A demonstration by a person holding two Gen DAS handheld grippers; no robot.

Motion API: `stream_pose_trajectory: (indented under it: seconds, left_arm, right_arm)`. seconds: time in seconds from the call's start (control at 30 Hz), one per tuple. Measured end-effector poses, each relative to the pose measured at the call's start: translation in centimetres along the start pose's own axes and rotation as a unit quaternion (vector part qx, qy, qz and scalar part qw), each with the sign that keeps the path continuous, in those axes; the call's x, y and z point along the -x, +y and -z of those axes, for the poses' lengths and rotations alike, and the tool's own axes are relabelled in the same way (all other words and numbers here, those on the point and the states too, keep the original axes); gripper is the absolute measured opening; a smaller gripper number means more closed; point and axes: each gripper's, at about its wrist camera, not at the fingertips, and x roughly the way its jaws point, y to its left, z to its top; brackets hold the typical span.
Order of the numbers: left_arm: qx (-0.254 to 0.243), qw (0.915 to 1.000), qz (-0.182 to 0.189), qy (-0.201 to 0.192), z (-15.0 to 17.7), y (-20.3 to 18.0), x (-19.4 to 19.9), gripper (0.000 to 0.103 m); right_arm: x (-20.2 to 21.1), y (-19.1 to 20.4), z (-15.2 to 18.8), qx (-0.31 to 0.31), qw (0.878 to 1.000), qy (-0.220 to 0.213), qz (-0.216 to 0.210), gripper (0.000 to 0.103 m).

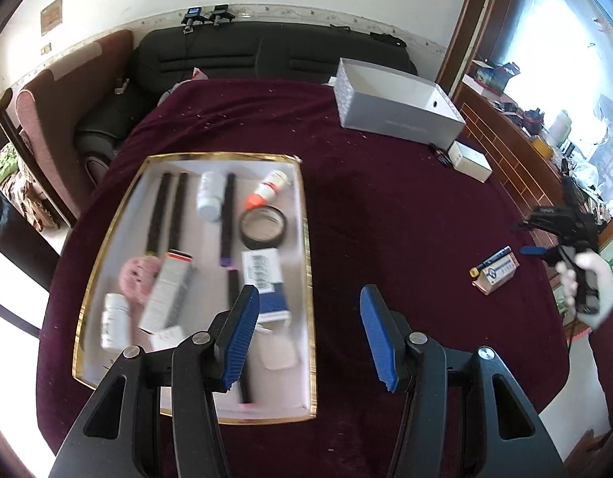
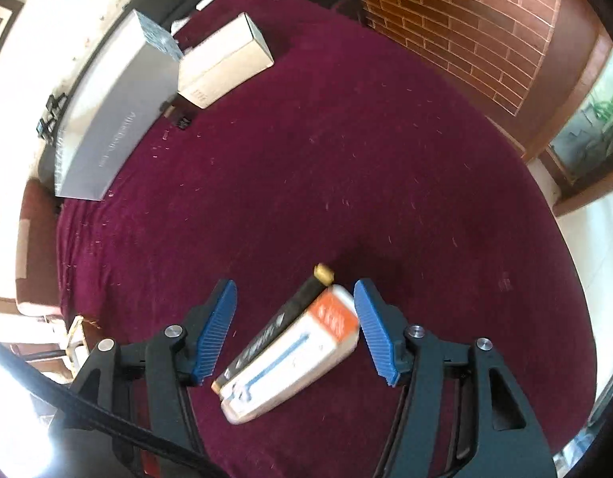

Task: Organize objects
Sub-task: 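Withdraw both grippers from the tray toward the ointment box and marker, then grasp the orange-and-white ointment box with the right gripper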

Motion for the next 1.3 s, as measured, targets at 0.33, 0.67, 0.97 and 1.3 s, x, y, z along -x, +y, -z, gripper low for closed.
stream_pose_trajectory:
  seconds: [0.33, 0.67, 0.97, 1.3]
  left_arm:
    - [0.017, 0.9995, 0.004, 0.026, 1.2, -2.8, -2.2, 0.047]
    - [0.014, 0.9973, 0.044, 0.057, 1.1, -6.6, -5.4, 0.047]
    - [0.067, 0.9882, 0.103, 0.092, -1.9, -10.0, -10.5, 0.047]
    - [0.039, 0.9876, 0.089, 0.123, -2.9, -15.9, -15.9, 0.048]
  right_arm:
    - [-6.5, 7.9, 2.8, 0.104, 0.982, 0.13, -0.087, 0.068]
    - [1.1, 6.4, 6.8, 0.172, 0.984, 0.008, 0.042, 0.068]
    - [-1.9, 3.3, 10.9, 0.113, 0.991, 0.068, 0.019, 0.061]
    - [0.0, 3.0, 13.2, 0.237, 0.966, 0.018, 0.105, 0.029]
